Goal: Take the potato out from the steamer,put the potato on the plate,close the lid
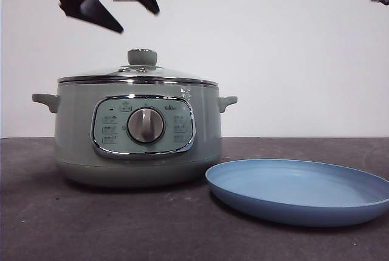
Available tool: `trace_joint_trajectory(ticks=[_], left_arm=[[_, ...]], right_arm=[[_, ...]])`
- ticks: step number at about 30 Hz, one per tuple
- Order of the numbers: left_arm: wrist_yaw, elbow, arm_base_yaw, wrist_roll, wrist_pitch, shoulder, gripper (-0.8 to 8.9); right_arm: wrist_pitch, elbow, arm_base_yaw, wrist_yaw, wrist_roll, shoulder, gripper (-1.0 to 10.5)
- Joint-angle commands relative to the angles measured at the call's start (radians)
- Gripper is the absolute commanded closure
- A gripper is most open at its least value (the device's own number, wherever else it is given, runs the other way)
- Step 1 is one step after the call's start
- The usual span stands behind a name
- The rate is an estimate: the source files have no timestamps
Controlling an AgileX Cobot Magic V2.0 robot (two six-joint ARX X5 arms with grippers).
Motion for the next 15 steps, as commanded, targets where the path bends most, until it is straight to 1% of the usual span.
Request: trace_joint_trajectory(ticks=[1, 9, 15], left_arm=[[-0.025, 0.002, -0.010, 0.015, 0.036, 0.045, 1.55], [-0.033, 0.002, -0.022, 0.015, 0.040, 0.118, 1.55], [-0.049, 0.002, -0.038, 0.019, 0.024, 0.123, 1.59]], right_arm=[[0.004, 0.000, 0.001, 0.000, 0.002, 0.000, 3.5], [0.010, 0.000, 0.001, 0.000, 0.002, 0.000, 3.5], [0.021, 0.000, 0.001, 0.000, 0.002, 0.000, 3.5]])
